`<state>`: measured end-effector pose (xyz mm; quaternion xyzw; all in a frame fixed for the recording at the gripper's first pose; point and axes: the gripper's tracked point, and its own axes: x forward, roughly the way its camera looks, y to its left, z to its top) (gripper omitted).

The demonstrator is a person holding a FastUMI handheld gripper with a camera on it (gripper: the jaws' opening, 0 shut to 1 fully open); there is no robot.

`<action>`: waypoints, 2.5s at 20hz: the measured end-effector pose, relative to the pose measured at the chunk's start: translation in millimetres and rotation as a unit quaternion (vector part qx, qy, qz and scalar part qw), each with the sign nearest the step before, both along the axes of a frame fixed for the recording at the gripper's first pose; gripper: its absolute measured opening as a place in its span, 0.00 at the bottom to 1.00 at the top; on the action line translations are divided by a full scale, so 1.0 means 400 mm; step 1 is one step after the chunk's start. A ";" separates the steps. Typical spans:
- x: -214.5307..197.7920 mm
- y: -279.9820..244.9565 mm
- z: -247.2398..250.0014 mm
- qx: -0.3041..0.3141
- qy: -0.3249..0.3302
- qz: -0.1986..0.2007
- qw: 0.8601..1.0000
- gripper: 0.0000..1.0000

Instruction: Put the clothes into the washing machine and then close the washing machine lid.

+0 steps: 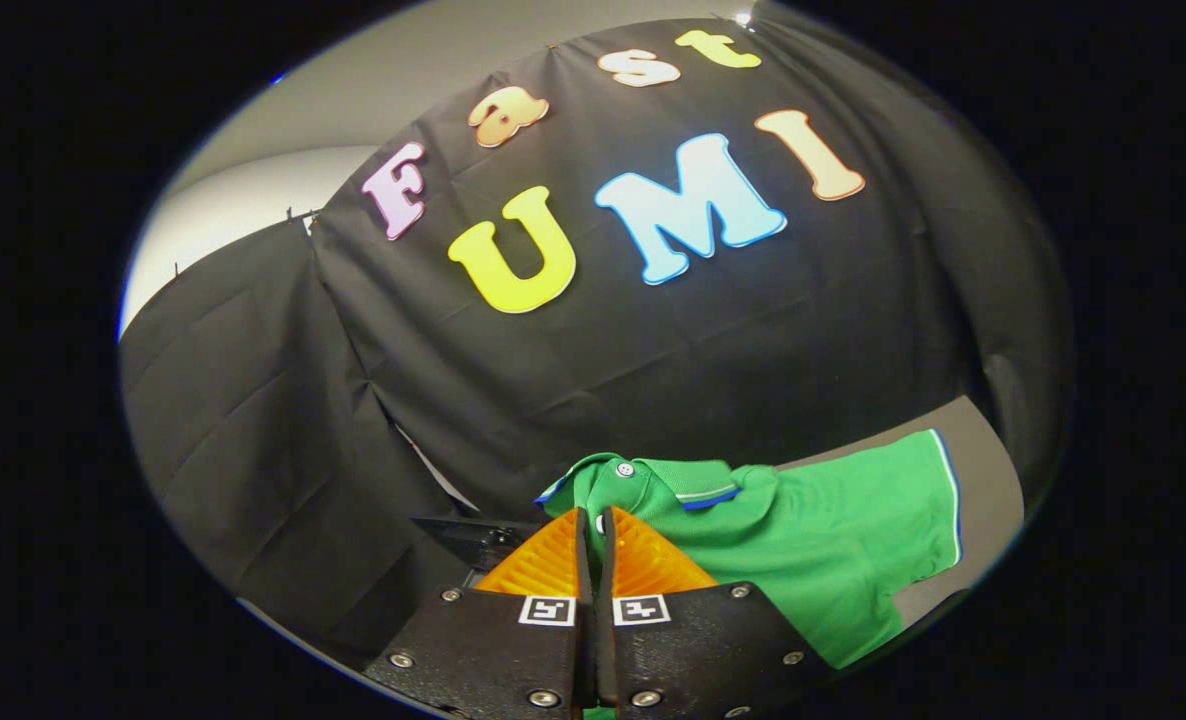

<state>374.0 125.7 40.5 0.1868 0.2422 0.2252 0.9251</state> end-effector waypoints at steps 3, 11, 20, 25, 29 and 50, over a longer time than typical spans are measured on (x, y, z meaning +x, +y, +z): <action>-0.021 0.106 0.032 0.009 -0.012 0.017 1.000 0.00; -0.091 0.386 0.048 0.020 -0.021 0.083 0.996 0.00; -0.159 0.648 0.037 0.015 -0.027 0.149 0.988 0.00; -0.182 0.762 -0.037 -0.002 -0.025 0.165 0.986 0.00; -0.195 0.841 -0.144 -0.021 -0.011 0.177 0.984 0.00; -0.236 0.864 -0.679 -0.183 0.054 0.131 0.973 0.00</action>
